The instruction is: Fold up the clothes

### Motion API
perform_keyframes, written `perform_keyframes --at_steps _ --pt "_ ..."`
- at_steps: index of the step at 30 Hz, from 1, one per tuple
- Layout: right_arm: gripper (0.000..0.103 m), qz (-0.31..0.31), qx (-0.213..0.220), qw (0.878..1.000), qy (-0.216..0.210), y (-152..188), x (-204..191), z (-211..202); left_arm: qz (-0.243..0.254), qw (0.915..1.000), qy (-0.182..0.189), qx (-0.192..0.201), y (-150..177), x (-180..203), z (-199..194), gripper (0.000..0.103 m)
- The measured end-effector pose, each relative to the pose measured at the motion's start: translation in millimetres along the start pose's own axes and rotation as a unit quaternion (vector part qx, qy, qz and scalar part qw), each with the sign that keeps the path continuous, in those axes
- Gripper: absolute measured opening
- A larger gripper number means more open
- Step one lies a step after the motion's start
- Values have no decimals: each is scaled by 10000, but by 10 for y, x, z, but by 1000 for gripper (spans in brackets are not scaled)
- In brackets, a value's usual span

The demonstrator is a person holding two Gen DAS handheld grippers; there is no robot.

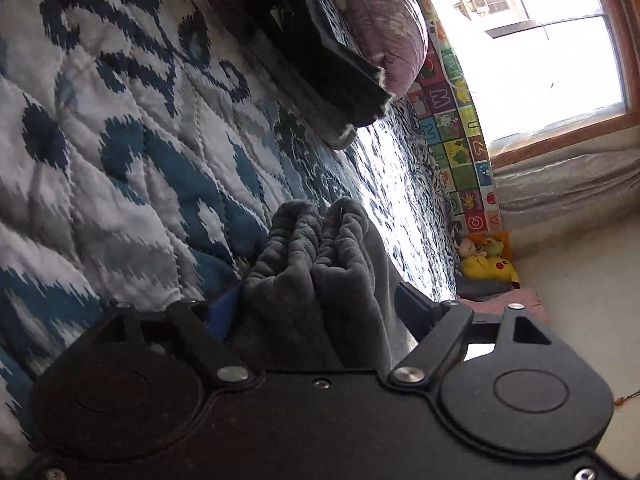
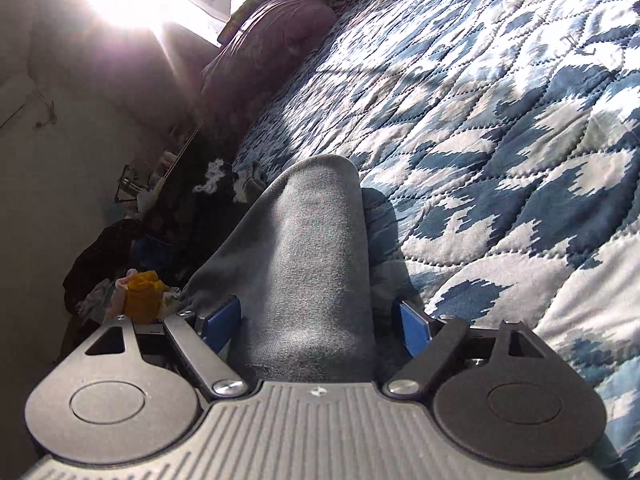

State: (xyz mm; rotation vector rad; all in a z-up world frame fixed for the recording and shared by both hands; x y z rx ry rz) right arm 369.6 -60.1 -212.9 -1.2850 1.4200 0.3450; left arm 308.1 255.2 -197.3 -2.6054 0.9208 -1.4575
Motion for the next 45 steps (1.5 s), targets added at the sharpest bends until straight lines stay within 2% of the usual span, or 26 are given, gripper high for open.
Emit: perform_keyframes --at_steps 4,5,6,8,10,11,13,15,16,17,18,20,23,24,27,29,30,31,33,37,40,45 --pt "81 -147 -31 9999 52 -6 -55 106 407 9989 -237 24 68 88 72 85" --pt "76 -214 -68 9997 55 0 -72 136 543 9980 -324 49 98 98 97 83" --pt "59 -251 -125 9996 61 13 -73 168 644 9970 -402 122 125 103 109 74" --pt "56 -174 -92 9998 102 28 -46 211 812 9948 -542 299 172 114 123 64" --pt "48 -70 -53 9999 135 29 -72 190 883 9937 -578 376 219 114 63 49" --pt "43 -8 -57 9999 116 30 -105 161 891 9936 -581 386 247 109 -8 46" --pt "40 43 -115 9999 -118 47 -303 -35 953 9933 -532 383 321 158 -264 40" --pt "40 -57 -306 9992 -263 135 -507 -262 1004 9930 -511 348 419 187 -518 42" --pt "43 -176 -455 9986 -185 213 -545 -345 1049 9921 -603 339 498 134 -606 51" --pt "56 -279 -596 9978 -23 288 -521 -386 1115 9903 -770 316 574 41 -638 60" --pt "69 -364 -729 9964 236 360 -425 -381 1107 9893 -937 159 640 -71 -613 77" --pt "63 -183 -644 9967 458 448 -215 -440 753 9931 -899 17 653 -223 -639 77" --pt "67 424 -279 9984 233 488 -77 -586 682 9927 -990 64 549 -228 -692 81" --pt "69 507 -272 9982 181 511 -69 -584 632 9930 -997 -29 536 -240 -660 82" --pt "70 697 -303 9971 88 564 -53 -531 358 9962 -606 -515 590 -214 -496 81" --pt "66 648 -302 9974 119 578 -61 -462 462 9957 -590 -548 632 -200 -423 77" --pt "52 607 -313 9975 161 588 -70 -413 458 9959 -526 -578 646 -176 -421 73" --pt "50 589 -343 9975 194 599 -75 -369 424 9962 -438 -624 657 -147 -431 58" --pt "43 559 -295 9978 214 588 -118 -341 416 9963 -298 -685 668 -84 -465 49" --pt "38 152 -222 9992 -298 477 -501 -446 784 9952 -232 -541 594 149 -729 41" --pt "37 -153 -191 9978 -624 376 -879 -510 904 9954 -66 -311 462 355 -1004 40" --pt "37 -268 14 9925 -1190 176 -1389 -551 1057 9940 248 146 161 671 -1452 40"
Point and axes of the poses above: each gripper's, at about its wrist camera, not at the fingertips, and z roughly the way its jaws point, x to its right, y to its underside, the point moved 9 cm from there along z, roughly the way its jaws point, and after that the axes turned 8 degrees about -y, right-handed, at the moved point
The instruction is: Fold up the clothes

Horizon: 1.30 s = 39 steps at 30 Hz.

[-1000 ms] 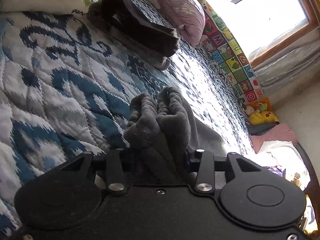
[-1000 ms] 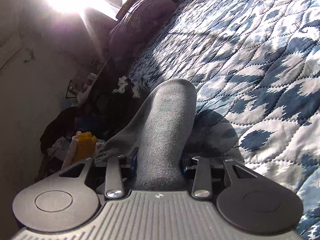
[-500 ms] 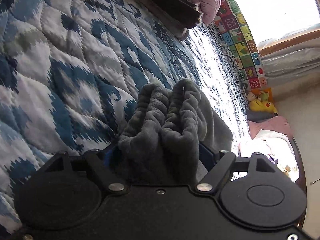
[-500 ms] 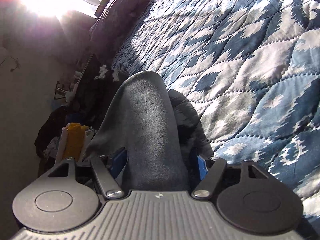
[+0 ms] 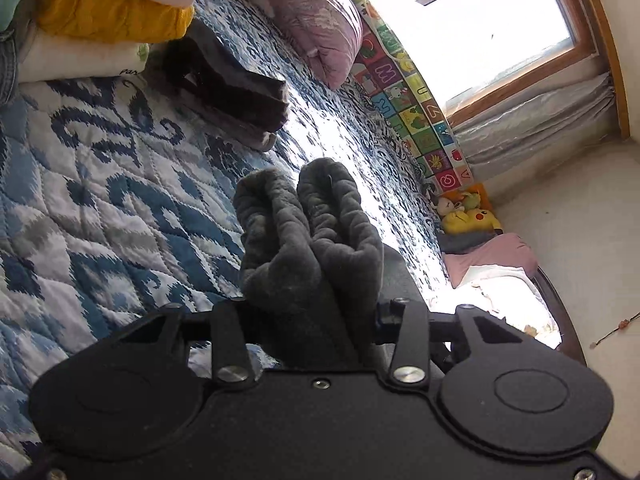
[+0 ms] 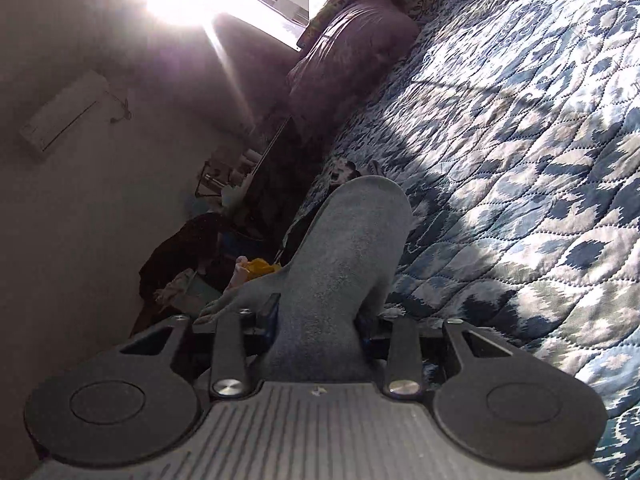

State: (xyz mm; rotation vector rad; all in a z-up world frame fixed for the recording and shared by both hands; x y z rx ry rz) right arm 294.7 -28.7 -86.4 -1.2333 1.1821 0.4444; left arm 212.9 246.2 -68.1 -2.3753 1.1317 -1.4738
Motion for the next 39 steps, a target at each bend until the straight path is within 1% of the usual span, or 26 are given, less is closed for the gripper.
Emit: perform_keyframes --at_steps 2,5,8,10,12,14,17,19,22,24,25,26,27,28,29,30,31,33,34,35,37,38,39 --pt "36 -68 -5 9999 -90 -56 -112 82 14 9999 24 135 -119 3 -78 40" --pt "36 86 -157 9998 -58 -59 -35 283 -167 9997 -145 117 -205 -195 -14 40" --pt "36 217 -466 9985 189 18 218 579 -380 9980 -500 -117 -204 -533 211 40" --pt "36 298 -674 9969 276 41 370 784 -583 9964 -558 -275 -250 -738 392 40" --pt "36 335 -720 9967 154 -60 405 977 -677 9961 -502 -267 -426 -828 518 40" --pt "36 202 -703 9973 0 -236 356 1189 -676 9973 -277 -31 -727 -768 579 39" --pt "36 -103 -582 9979 -281 -604 187 1545 -565 9977 0 381 -1232 -602 646 39" --pt "36 -321 -453 9972 -503 -922 46 1820 -465 9963 170 698 -1633 -476 707 39" --pt "36 -695 -256 9942 -776 -1339 -164 2198 -369 9932 311 1063 -2097 -385 818 39" --pt "36 -780 -167 9931 -861 -1548 -196 2451 -290 9908 354 1275 -2345 -372 903 39" --pt "36 -847 -138 9930 -809 -1622 -165 2585 -151 9906 173 1347 -2428 -398 981 41" --pt "39 -952 -119 9932 -658 -1668 -88 2725 26 9900 -84 1405 -2496 -435 1071 44" --pt "46 -1021 -146 9939 -385 -1688 41 2872 334 9877 -571 1416 -2521 -494 1183 56" --pt "46 -970 -312 9948 50 -1650 263 3034 871 9752 -1472 1401 -2500 -576 1305 65" --pt "46 -865 -550 9938 431 -1579 478 3174 1503 9543 -2113 1483 -2432 -573 1361 64" --pt "46 -912 -780 9898 769 -1482 654 3278 2137 9281 -2597 1599 -2352 -529 1391 63" --pt "46 -1117 -885 9848 997 -1400 749 3332 2488 9167 -2630 1690 -2267 -454 1393 64" --pt "46 -1587 -750 9785 1079 -1337 723 3323 2687 9093 -2619 1799 -2165 -391 1364 64" --pt "46 -1685 -681 9773 1092 -1323 704 3282 2737 9057 -2627 1892 -2129 -377 1327 64" --pt "46 -1626 -610 9790 1071 -1330 681 3198 2756 9042 -2595 1977 -2102 -368 1271 64" --pt "46 -1507 -469 9821 1030 -1344 634 3030 2687 9078 -2514 2014 -2030 -364 1168 64" --pt "46 -1447 -398 9835 1010 -1351 611 2946 2568 9142 -2433 1978 -1985 -372 1121 64" --pt "49 -1387 -328 9848 989 -1358 588 2862 2455 9214 -2341 1897 -1907 -364 1067 65"
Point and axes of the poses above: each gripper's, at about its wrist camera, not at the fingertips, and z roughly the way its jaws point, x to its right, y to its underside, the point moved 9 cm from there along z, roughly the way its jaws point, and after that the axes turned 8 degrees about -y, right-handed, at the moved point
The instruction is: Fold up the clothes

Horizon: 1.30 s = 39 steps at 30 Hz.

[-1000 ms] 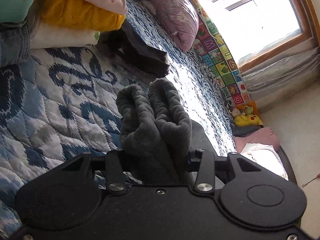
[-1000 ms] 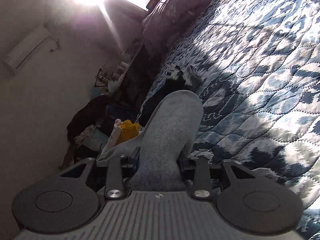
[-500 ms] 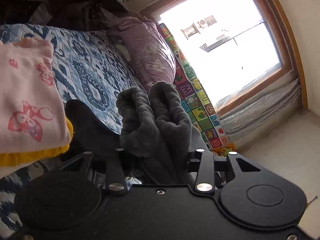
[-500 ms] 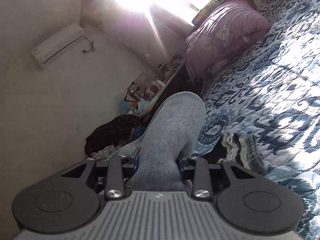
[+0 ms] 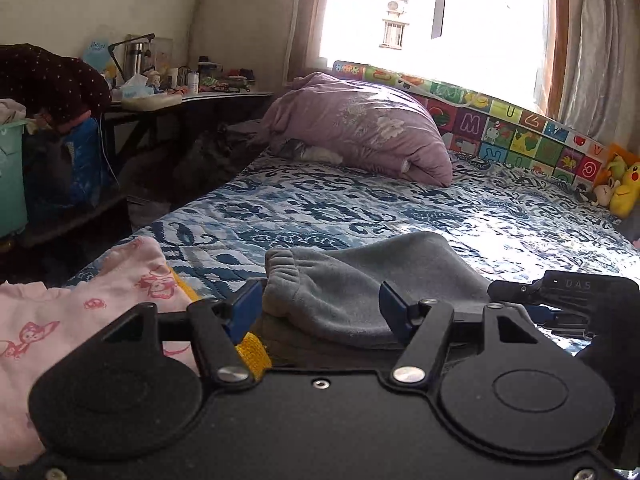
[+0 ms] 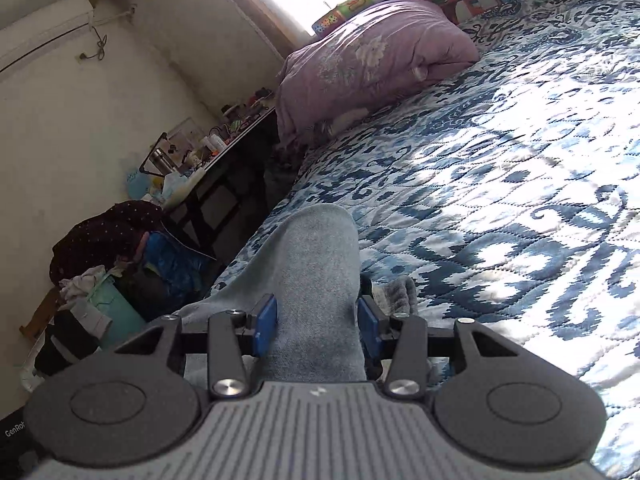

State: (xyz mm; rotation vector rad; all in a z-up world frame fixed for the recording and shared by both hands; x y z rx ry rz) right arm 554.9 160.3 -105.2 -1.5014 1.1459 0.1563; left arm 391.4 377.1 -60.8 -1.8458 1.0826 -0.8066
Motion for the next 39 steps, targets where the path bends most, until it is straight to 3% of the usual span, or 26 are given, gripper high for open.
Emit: perform_keyframes --at_steps 2,4,8,12,15,19,22,28,30,39 --pt "63 68 -103 9999 -91 86 -1 -246 -206 9994 204 -197 101 29 -191 71" --pt "67 59 -397 9992 -92 284 -10 -549 -349 9979 372 -395 237 59 -403 80" --pt "79 -79 -928 9956 121 770 -83 -1391 -454 9929 542 -952 685 192 -944 82" --pt "97 78 -835 9956 426 1132 -194 -2248 -118 9900 643 -1249 1067 446 -1510 85" --pt "102 -109 -667 9953 693 1326 -368 -2834 22 9877 837 -1321 1253 701 -2011 101" --pt "102 -350 -416 9916 1177 1467 -534 -3523 248 9866 1022 -1249 1392 1082 -2586 103" --pt "103 -472 -346 9849 1629 1579 -592 -3948 383 9899 842 -1076 1463 1319 -2914 103" --pt "103 -696 -118 9736 2171 1802 -579 -4576 457 9878 1300 -720 1587 1894 -3404 103" --pt "103 -788 -86 9692 2330 1861 -542 -4714 572 9850 1474 -697 1661 2040 -3483 103" --pt "103 -950 108 9541 2839 2154 -303 -5092 1013 9883 965 -608 2044 2230 -3475 103"
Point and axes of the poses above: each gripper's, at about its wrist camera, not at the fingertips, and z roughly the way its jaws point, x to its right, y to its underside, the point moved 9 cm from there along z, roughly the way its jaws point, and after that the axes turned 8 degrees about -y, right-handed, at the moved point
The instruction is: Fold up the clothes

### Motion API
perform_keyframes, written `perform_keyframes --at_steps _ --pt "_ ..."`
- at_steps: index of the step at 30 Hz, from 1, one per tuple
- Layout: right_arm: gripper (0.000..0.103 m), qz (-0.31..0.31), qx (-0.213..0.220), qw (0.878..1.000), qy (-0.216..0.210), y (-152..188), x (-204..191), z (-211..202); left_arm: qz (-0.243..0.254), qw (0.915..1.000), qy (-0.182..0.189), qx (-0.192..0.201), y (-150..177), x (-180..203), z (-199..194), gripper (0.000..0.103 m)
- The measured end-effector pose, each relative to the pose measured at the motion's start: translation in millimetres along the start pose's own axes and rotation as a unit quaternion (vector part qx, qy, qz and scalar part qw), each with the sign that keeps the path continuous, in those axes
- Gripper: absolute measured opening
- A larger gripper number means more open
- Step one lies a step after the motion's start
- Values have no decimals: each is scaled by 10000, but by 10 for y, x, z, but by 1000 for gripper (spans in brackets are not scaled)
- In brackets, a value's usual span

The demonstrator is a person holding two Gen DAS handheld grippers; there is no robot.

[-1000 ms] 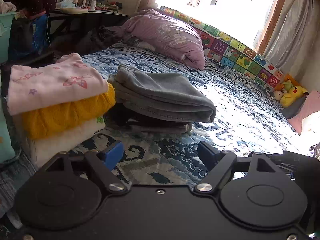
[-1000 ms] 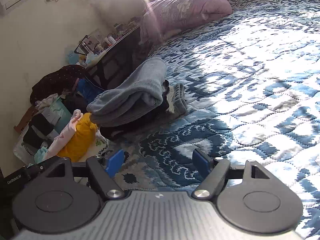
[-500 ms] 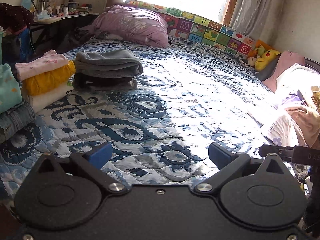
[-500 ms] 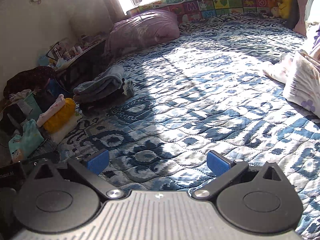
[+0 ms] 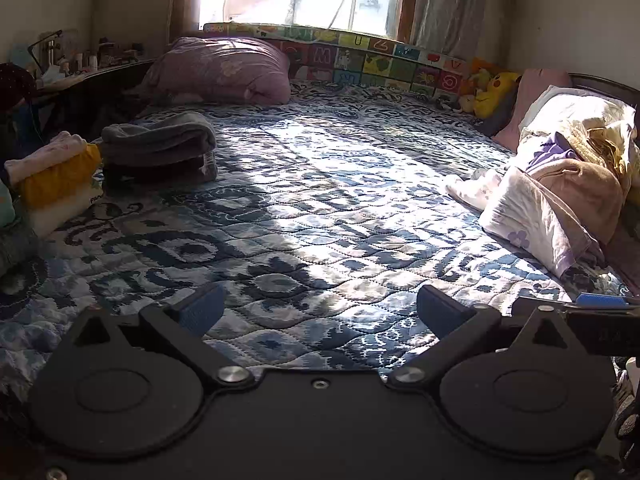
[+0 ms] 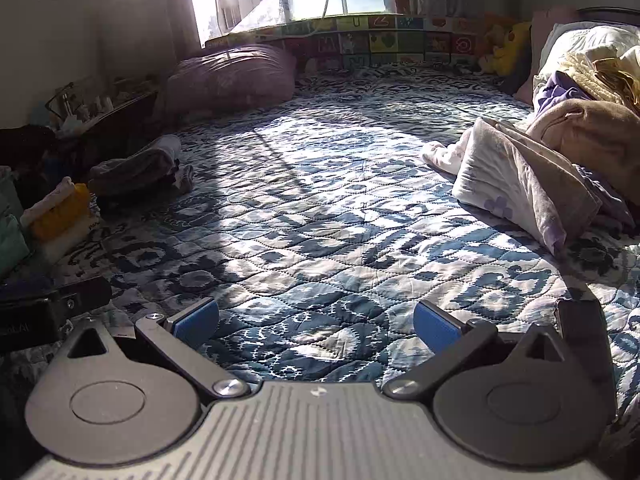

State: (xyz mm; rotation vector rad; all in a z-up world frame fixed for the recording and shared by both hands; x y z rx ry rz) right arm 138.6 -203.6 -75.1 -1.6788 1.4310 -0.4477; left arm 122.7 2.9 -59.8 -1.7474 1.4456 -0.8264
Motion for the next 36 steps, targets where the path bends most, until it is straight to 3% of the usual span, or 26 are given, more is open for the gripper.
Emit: perform_keyframes --at_steps 6,11,36 --pt "103 90 21 10000 -12 266 47 16 141 9996 -227 -26 199 -1 93 103" --pt "103 48 109 9999 73 366 50 74 274 9988 -292 -265 374 7 226 103" --pt "103 -95 -87 9992 371 478 -125 208 214 9995 3 -249 542 -75 308 103"
Point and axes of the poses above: each gripper's, at about its wrist camera, not at the fingertips, and z roughly the way its jaws point, x to its right, y to its underside, the point moved 9 cm from there along z, roughly the way its jaws point, and after that the axes turned 8 degrees about -y, right-handed, at the moved point
